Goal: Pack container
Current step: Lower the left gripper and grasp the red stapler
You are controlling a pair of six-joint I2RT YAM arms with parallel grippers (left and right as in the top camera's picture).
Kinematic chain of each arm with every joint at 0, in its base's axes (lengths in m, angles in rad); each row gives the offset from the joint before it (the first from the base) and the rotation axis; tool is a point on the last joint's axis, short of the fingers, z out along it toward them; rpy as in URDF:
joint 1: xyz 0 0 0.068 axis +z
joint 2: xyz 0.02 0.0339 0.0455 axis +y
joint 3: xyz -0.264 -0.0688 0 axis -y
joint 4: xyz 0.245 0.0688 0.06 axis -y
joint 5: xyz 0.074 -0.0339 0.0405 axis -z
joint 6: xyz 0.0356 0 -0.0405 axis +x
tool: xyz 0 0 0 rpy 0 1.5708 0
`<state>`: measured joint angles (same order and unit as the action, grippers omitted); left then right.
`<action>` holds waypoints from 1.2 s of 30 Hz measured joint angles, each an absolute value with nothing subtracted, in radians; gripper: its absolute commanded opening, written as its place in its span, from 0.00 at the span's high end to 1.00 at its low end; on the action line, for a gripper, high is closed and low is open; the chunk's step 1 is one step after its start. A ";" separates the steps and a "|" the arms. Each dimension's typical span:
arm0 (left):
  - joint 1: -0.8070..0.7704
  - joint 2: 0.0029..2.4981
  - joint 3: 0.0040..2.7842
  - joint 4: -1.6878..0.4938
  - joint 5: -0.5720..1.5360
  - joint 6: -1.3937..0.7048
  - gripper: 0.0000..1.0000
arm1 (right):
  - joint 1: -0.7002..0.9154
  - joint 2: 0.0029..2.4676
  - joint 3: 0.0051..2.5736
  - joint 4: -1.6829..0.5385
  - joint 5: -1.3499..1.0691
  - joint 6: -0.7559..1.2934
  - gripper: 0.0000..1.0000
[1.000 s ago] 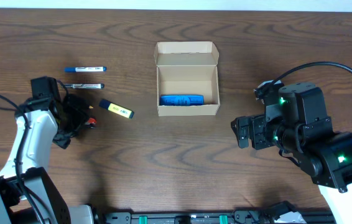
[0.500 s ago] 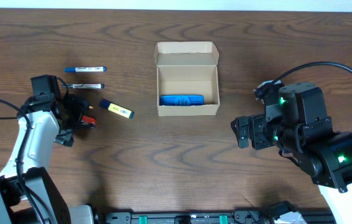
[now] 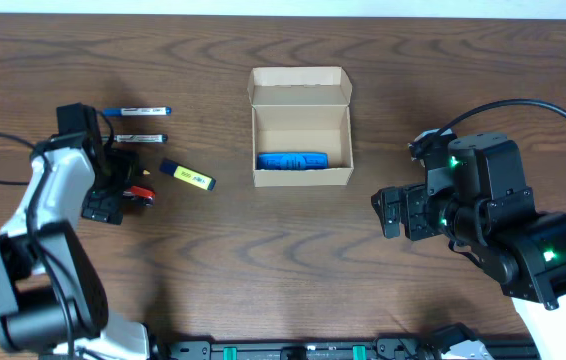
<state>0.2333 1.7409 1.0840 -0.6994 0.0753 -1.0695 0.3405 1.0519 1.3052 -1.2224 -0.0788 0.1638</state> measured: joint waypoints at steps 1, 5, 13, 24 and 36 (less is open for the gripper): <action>0.231 1.763 1.094 -0.700 0.076 -1.070 0.08 | 0.340 1.052 1.305 -1.222 -0.079 0.164 0.01; 0.212 1.834 1.128 -0.700 0.075 -1.074 0.13 | 0.340 1.052 1.305 -1.222 -0.079 0.164 0.01; 0.200 1.876 1.169 -0.708 0.074 -1.075 0.31 | 0.340 1.052 1.305 -1.222 -0.079 0.164 0.01; 0.200 1.924 1.185 -0.742 0.078 -1.072 0.45 | 0.340 1.052 1.305 -1.222 -0.079 0.164 0.01; 0.200 1.924 1.188 -0.759 0.078 -1.055 0.89 | 0.340 1.052 1.305 -1.222 -0.079 0.164 0.01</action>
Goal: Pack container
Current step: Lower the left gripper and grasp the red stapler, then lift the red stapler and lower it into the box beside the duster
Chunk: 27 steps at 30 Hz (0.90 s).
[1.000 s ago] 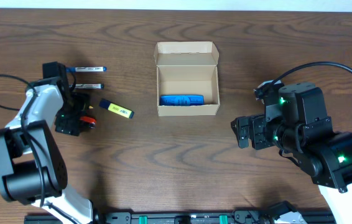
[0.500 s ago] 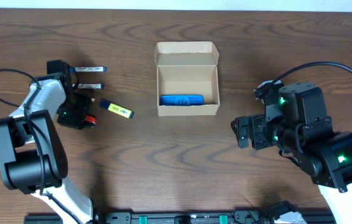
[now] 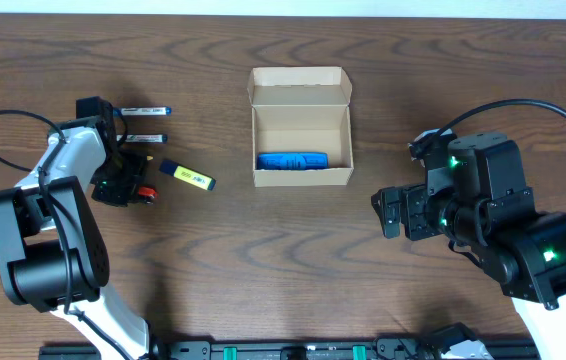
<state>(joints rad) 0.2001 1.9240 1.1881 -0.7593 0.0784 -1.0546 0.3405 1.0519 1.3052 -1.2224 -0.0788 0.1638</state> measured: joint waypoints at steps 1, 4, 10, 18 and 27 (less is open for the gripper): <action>0.200 1.924 1.188 -0.762 0.078 -1.054 0.94 | 0.340 1.052 1.305 -1.222 -0.079 0.164 0.01; 0.200 1.924 1.193 -0.809 0.076 -1.054 0.94 | 0.340 1.052 1.305 -1.222 -0.079 0.164 0.01; 0.197 1.919 1.242 -0.944 0.066 -1.036 0.94 | 0.340 1.052 1.305 -1.222 -0.079 0.164 0.01; 0.097 1.748 1.386 -0.850 0.045 -0.849 0.95 | 0.340 1.052 1.305 -1.222 -0.079 0.164 0.01; -0.115 1.608 1.432 -0.657 0.212 -0.226 0.94 | 0.340 1.052 1.305 -1.222 -0.079 0.164 0.01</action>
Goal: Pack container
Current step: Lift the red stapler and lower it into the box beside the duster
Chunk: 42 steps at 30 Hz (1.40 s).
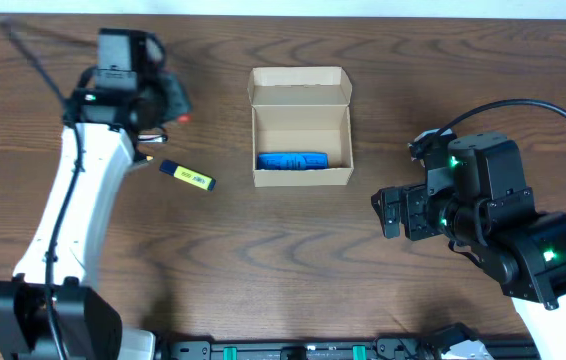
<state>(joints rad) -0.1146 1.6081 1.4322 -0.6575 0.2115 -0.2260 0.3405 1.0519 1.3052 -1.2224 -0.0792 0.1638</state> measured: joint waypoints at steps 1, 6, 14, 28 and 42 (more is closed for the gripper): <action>-0.130 1.607 1.432 -0.656 0.245 -0.177 0.94 | 0.340 1.052 1.305 -1.222 -0.079 0.164 0.01; -0.191 1.606 1.432 -0.650 0.416 0.118 0.94 | 0.340 1.052 1.305 -1.222 -0.079 0.164 0.01; -0.337 1.617 1.446 -0.580 0.443 0.458 0.94 | 0.340 1.052 1.305 -1.222 -0.079 0.164 0.01; -0.468 1.888 1.657 -0.714 0.251 1.016 0.94 | 0.340 1.052 1.305 -1.222 -0.079 0.164 0.01; -0.465 2.009 1.657 -0.711 0.231 1.209 0.94 | 0.340 1.052 1.305 -1.222 -0.079 0.164 0.01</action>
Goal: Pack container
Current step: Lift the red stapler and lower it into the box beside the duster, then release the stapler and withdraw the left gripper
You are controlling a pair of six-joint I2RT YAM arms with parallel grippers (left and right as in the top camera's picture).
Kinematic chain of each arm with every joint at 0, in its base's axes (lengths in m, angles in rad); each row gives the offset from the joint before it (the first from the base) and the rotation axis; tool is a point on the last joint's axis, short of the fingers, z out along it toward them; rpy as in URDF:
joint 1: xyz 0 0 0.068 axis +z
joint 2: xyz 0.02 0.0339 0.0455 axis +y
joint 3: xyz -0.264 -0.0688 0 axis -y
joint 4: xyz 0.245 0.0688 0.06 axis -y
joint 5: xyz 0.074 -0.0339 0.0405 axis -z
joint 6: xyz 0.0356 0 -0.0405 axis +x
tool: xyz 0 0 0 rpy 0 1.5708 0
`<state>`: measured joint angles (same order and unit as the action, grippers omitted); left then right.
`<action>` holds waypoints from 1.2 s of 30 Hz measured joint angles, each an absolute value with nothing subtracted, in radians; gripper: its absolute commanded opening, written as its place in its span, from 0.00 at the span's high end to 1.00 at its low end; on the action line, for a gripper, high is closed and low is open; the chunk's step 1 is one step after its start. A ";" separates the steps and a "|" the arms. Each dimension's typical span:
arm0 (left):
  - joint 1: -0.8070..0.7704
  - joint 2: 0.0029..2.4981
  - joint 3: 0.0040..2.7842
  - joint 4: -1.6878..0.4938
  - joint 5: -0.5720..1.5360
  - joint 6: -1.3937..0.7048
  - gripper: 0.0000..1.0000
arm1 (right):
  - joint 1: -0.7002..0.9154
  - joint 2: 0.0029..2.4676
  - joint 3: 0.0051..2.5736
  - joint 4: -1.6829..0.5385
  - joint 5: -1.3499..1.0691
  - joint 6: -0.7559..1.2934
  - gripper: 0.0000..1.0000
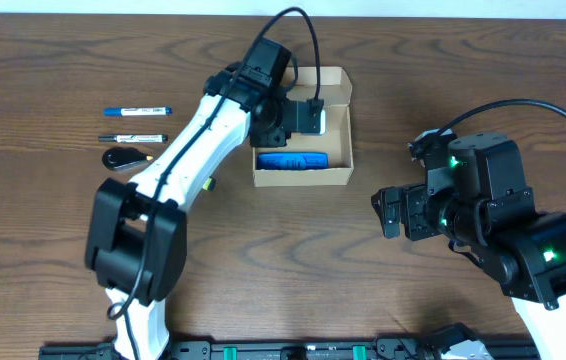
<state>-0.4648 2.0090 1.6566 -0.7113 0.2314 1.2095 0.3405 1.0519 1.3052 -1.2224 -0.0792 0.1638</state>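
Observation:
An open cardboard box (301,178) stands at the middle back of the table, with a blue object (291,160) lying along its front wall. My left gripper (303,118) hangs over the back half of the box. Its fingers are hidden under the wrist, so any load cannot be seen. My right gripper (383,213) rests to the right of the box, open and holding nothing.
At the far left lie a blue marker (136,110), a black marker (133,138) and a black oval object (126,157). A yellow highlighter (209,183) peeks out from under the left arm, which stretches diagonally across the table's left half.
My left gripper has moved from above the markers at the back left to over the open box. The black oval object now shows on the table. The right arm has not moved.
My left gripper was down at a small red and black item left of the yellow highlighter, and still there at the following moment. Then it was raised at the back left with a red spot at its tip. Now it is over the box, and that spot on the table is bare.

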 measured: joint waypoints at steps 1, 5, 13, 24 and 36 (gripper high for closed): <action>-0.465 2.024 1.657 -0.705 0.228 1.212 0.94 | 0.340 1.052 1.305 -1.222 -0.079 0.164 0.01; -0.465 2.069 1.657 -0.696 0.204 1.219 0.94 | 0.340 1.052 1.305 -1.222 -0.079 0.164 0.01; -0.465 2.108 1.657 -0.651 0.126 1.228 0.85 | 0.340 1.052 1.305 -1.222 -0.079 0.164 0.01; -0.466 2.119 1.657 -0.639 0.098 1.185 0.46 | 0.340 1.052 1.305 -1.222 -0.079 0.164 0.01; -0.514 2.111 1.657 -0.656 0.076 1.101 0.36 | 0.340 1.052 1.305 -1.222 -0.079 0.164 0.01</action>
